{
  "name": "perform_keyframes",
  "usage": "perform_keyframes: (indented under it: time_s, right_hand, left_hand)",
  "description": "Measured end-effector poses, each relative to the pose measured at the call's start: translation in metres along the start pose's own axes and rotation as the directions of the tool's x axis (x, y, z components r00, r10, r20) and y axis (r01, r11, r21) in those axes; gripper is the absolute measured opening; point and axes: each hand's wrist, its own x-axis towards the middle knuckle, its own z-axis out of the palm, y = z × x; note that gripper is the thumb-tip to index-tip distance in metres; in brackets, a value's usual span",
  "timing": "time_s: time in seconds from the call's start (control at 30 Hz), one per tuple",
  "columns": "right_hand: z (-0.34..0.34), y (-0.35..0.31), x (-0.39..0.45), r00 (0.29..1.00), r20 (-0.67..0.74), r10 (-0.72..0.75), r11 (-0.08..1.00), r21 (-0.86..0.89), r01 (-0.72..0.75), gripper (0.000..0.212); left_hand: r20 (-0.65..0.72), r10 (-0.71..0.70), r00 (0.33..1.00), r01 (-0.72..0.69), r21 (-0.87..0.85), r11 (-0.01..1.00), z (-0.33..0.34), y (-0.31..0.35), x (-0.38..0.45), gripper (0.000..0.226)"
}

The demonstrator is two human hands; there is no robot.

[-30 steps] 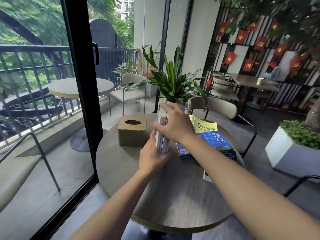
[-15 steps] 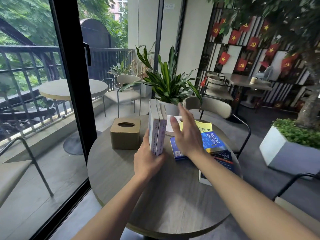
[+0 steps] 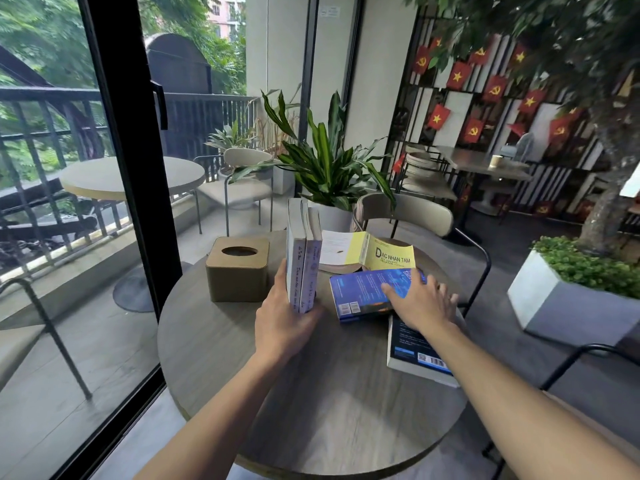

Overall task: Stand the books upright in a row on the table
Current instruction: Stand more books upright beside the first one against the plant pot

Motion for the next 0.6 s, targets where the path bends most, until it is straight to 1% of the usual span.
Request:
perform_keyframes:
  time_s: [0.1, 0.23, 0.3, 0.37, 0.47, 0.6]
  right_hand:
    - [0.001, 0.001, 0.002, 0.995, 0.064, 0.078, 0.995, 0.053, -0.082, 0.090]
    - [-0.008, -0.002, 0.009, 0.990, 0.046, 0.134, 0.981, 0.136, -0.139, 0.093]
    - [-0.014, -0.004, 0.012, 0.988, 0.026, 0.154, 0.966, 0.204, -0.156, 0.087]
    - [-0.020, -0.006, 0.012, 0.985, -0.027, 0.173, 0.934, 0.322, -0.155, 0.078]
    - [-0.034, -0.011, 0.012, 0.979, -0.134, 0.154, 0.871, 0.487, -0.070, 0.064]
    - [-0.058, -0.028, 0.012, 0.953, -0.299, 0.053, 0.837, 0.534, 0.121, 0.044]
  left_hand:
    - [0.003, 0.011, 1.000, -0.011, 0.003, 1.000, -0.001, 0.001, -0.001, 0.092]
    - [0.005, 0.002, 1.000, -0.002, 0.002, 1.000, -0.003, 0.003, -0.002, 0.092]
    - [0.005, -0.006, 1.000, 0.006, 0.005, 1.000, -0.003, 0.003, -0.002, 0.093]
    - [0.002, -0.020, 1.000, 0.020, 0.006, 1.000, -0.003, 0.002, -0.002, 0.091]
    - [0.003, -0.031, 1.000, 0.031, 0.004, 1.000, -0.001, 0.001, -0.001, 0.087]
    - [0.001, -0.023, 1.000, 0.023, -0.011, 1.000, -0.001, 0.003, -0.002, 0.090]
